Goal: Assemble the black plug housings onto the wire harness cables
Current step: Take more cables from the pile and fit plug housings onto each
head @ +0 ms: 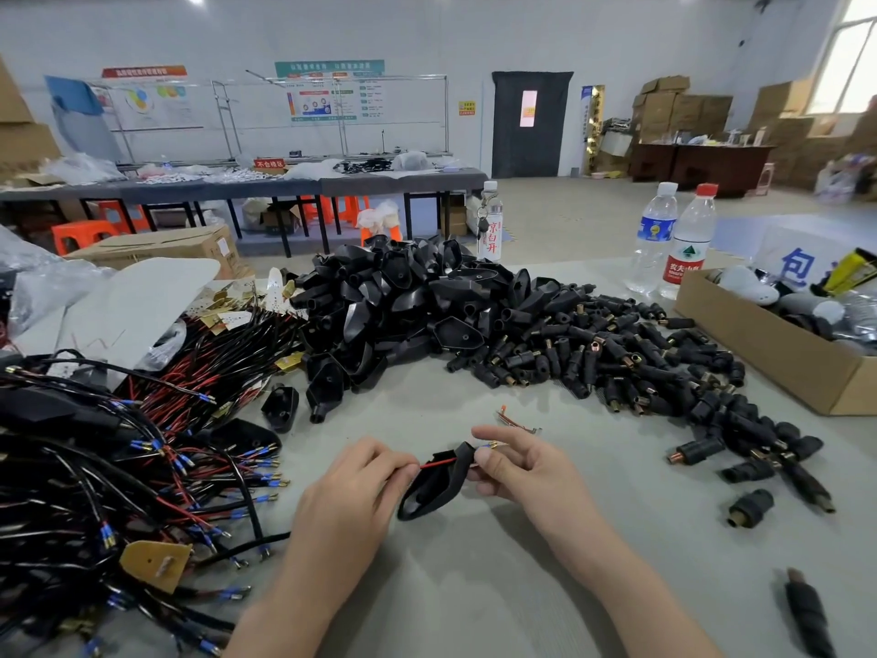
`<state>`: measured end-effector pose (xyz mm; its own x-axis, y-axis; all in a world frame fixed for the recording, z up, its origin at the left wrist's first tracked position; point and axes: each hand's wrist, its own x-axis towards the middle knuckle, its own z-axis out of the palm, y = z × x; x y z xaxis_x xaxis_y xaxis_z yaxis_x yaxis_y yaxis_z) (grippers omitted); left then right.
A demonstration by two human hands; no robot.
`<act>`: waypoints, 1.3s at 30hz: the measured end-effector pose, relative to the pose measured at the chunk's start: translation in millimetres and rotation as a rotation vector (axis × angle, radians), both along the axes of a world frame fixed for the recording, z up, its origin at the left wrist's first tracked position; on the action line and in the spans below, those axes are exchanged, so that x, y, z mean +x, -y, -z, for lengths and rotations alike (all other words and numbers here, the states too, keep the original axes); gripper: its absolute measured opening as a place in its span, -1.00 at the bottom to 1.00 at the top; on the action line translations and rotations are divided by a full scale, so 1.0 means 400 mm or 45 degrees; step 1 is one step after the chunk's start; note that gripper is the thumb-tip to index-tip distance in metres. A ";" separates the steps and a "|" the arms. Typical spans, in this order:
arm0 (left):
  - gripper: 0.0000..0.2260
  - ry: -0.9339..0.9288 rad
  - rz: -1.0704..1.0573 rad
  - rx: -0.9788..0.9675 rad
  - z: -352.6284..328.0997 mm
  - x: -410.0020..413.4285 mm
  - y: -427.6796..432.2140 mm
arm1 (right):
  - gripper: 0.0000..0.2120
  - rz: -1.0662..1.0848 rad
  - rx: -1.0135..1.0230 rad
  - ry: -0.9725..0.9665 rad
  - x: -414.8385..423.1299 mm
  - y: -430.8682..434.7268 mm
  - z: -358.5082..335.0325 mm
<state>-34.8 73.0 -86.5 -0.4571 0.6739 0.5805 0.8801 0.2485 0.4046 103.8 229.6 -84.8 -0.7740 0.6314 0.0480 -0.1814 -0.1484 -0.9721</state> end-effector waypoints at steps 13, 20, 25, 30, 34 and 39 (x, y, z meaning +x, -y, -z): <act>-0.70 0.171 0.122 -0.042 0.002 0.021 -0.012 | -0.90 0.052 -0.085 0.039 -0.017 0.026 0.004; -0.56 0.007 0.119 -0.184 0.002 0.028 -0.012 | -0.90 0.066 -0.087 0.060 -0.018 0.026 0.004; -0.59 -0.176 0.083 -0.199 0.002 0.027 -0.017 | -0.88 0.185 -0.160 0.061 -0.006 0.017 -0.006; -0.60 -0.294 0.056 -0.240 -0.001 0.031 -0.022 | -0.87 0.343 -0.223 0.110 0.005 -0.009 -0.009; -0.59 -0.311 0.029 -0.348 -0.008 0.041 -0.023 | -0.88 0.381 -0.222 0.121 0.012 -0.020 -0.006; -0.58 -0.302 -0.029 -0.428 -0.015 0.052 -0.028 | -0.87 0.533 -0.215 0.158 0.015 -0.038 0.005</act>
